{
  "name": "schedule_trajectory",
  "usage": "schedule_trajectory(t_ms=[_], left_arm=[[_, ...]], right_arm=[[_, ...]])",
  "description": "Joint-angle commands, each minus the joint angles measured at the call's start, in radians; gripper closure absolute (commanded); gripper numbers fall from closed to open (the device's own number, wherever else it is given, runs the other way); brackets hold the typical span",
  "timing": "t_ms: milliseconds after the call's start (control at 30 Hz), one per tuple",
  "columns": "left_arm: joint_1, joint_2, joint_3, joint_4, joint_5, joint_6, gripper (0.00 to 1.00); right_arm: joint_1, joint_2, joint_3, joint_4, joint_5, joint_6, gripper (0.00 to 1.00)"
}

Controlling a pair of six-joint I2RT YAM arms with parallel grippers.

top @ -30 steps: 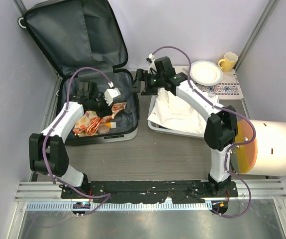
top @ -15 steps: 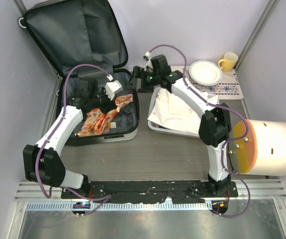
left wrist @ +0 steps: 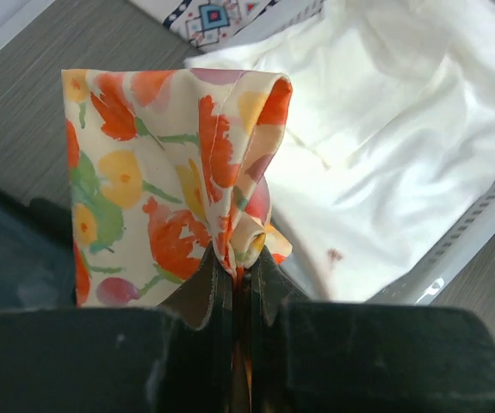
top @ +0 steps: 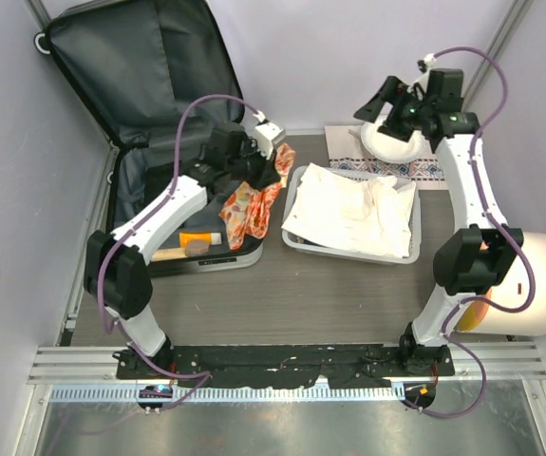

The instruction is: Open, take out, and arrange the luggage

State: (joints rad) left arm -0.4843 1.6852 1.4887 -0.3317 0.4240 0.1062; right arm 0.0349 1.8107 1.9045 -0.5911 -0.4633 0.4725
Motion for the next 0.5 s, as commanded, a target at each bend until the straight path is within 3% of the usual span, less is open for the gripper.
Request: schedule_trajectory(t_ms=[0, 233, 467], left_arm=[[-0.103, 0.045, 0.139, 0.132, -0.031, -0.102, 1.00], [-0.290, 0.189, 0.252, 0.279, -0.093, -0.115, 1.00], [-0.496, 0.460, 0.361, 0.362, -0.119, -0.118, 1.00]], right_arm=[[-0.072, -0.091, 0.013, -0.131, 0.011, -0.083, 0.09], [-0.182, -0.204, -0.119, -0.242, 0.097, -0.115, 0.10], [-0.225, -0.267, -0.147, -0.305, 0.120, -0.224, 0.10]])
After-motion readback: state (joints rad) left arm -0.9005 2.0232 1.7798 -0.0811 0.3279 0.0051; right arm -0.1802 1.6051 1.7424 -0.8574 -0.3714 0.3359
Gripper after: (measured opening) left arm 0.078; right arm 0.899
